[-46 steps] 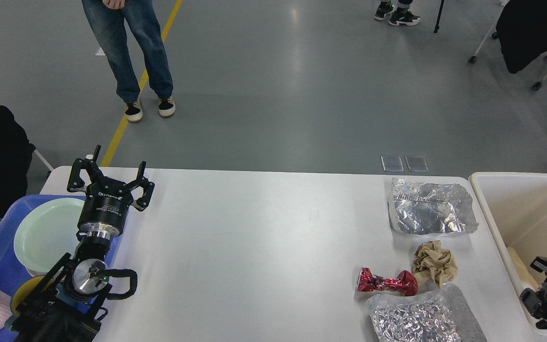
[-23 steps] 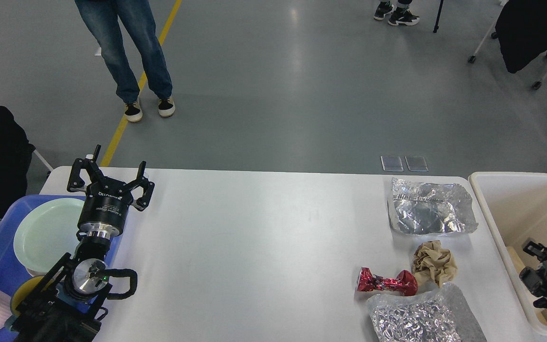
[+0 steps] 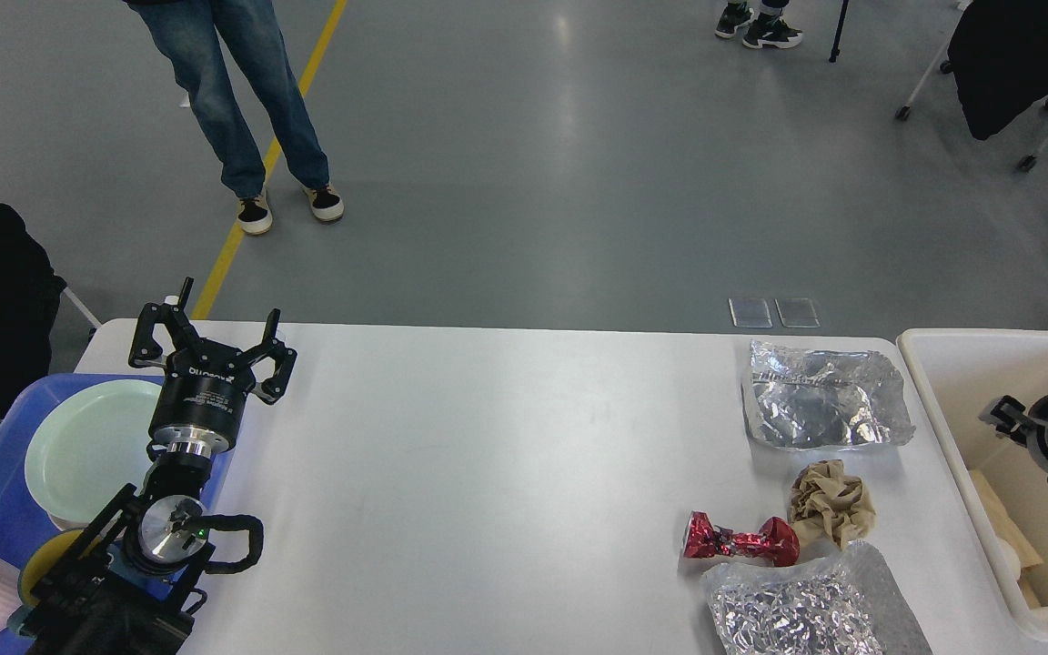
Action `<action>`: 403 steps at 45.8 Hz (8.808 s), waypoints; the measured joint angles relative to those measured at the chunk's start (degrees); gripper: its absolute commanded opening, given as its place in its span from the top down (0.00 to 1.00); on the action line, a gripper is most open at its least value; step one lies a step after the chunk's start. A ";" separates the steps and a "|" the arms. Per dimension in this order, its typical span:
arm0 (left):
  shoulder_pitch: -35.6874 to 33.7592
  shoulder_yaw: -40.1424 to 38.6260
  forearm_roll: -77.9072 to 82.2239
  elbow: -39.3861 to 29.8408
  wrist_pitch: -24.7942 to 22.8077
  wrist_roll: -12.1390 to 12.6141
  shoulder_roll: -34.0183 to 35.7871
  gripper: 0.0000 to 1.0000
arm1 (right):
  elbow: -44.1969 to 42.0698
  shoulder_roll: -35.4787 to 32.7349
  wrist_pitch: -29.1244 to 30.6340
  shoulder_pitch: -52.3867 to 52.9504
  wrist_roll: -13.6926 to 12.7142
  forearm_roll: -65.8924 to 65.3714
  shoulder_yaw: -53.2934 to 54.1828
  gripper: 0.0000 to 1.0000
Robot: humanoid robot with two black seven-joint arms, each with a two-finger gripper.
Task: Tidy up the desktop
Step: 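Open the right gripper to release the paper cup in the bin, then raise the right gripper out of the bin over the foil tray, then lower the right gripper toward the foil ball nearest the robot, then grasp the foil ball and carry it into the white bin, then open the right gripper to release the foil in the bin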
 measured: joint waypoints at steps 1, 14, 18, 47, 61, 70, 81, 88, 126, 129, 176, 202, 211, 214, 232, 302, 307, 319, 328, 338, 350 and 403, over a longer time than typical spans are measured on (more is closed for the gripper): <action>0.00 0.00 0.00 0.00 0.00 0.00 0.00 0.04 | 1.50 -0.04 0.88 1.68 -0.12 -0.03 -1.04 0.00; 0.00 0.00 0.03 0.00 0.00 0.00 0.00 0.04 | 18.45 5.27 16.43 27.17 -0.49 -0.05 -13.04 0.00; 0.00 0.00 0.03 0.00 0.00 0.00 0.00 0.04 | 20.60 9.30 22.05 32.93 -0.51 0.04 -16.16 0.00; 0.01 0.00 0.03 0.00 0.00 0.01 0.00 0.04 | 41.76 11.77 45.41 60.52 -0.63 0.32 -5.70 0.00; 0.01 0.00 0.03 0.00 0.00 0.01 0.00 0.04 | 48.06 9.61 47.43 65.83 -0.56 -0.63 -2.62 0.06; 0.01 0.00 0.03 0.00 0.00 0.01 0.00 0.04 | 48.43 8.49 43.37 62.65 -0.15 -3.55 -3.83 0.12; 0.01 0.00 0.03 0.00 0.00 0.01 0.00 0.04 | 48.53 8.42 36.70 54.96 2.74 -9.05 -6.74 0.25; 0.01 0.00 0.03 0.00 0.00 0.01 0.00 0.04 | 48.49 7.90 33.90 48.21 4.72 -14.74 -7.66 0.24; 0.01 0.00 0.02 0.00 0.00 -0.07 0.00 0.04 | 35.46 7.53 3.77 10.58 13.21 -25.87 -8.91 0.17; 0.01 0.00 0.02 0.00 0.00 -0.07 0.00 0.04 | 35.04 8.37 2.25 9.75 13.06 -25.69 -8.86 0.17; 0.01 0.00 0.02 0.00 0.00 -0.01 0.00 0.04 | 33.91 10.38 -0.62 4.66 11.44 -25.36 -8.73 1.00; 0.01 0.00 0.02 0.00 0.00 0.02 0.00 0.04 | 52.27 0.57 1.23 20.44 11.70 -25.23 -10.10 1.00; 0.01 0.00 0.02 0.00 0.00 0.02 0.00 0.04 | 58.69 -2.55 6.92 31.99 11.67 -25.17 -12.13 1.00; 0.01 0.00 0.02 0.00 0.00 0.02 0.00 0.04 | 59.99 -3.55 10.95 36.66 11.67 -25.12 -12.85 1.00; 0.01 0.00 0.02 0.00 -0.01 0.01 0.00 0.04 | 60.74 -2.25 33.37 67.87 12.36 -13.05 -17.92 1.00; 0.02 0.00 0.02 0.00 -0.02 -0.08 0.00 0.04 | -18.97 -8.86 1.36 -17.27 11.95 5.59 12.38 1.00; 0.03 0.00 0.02 0.00 -0.02 -0.08 0.00 0.04 | -26.77 -3.35 -2.73 -26.83 11.92 5.59 17.89 1.00; 0.02 0.00 0.02 0.00 -0.01 -0.08 0.00 0.04 | -34.25 4.29 -11.35 -36.31 11.84 5.57 23.93 1.00; 0.02 0.00 0.02 0.00 0.01 -0.08 0.00 0.04 | -34.31 5.95 -13.52 -38.59 11.83 5.60 24.35 1.00; 0.02 0.00 0.02 0.00 0.01 -0.08 0.00 0.04 | -34.36 6.65 -13.95 -39.50 11.83 5.61 24.39 0.49; 0.02 0.00 0.02 0.00 0.01 -0.08 0.00 0.04 | -34.10 6.76 -22.50 -40.70 11.99 5.52 24.23 0.00; 0.00 0.00 0.02 0.00 0.01 0.01 0.00 0.04 | 16.23 -6.87 0.25 15.00 0.38 -9.48 -1.20 0.00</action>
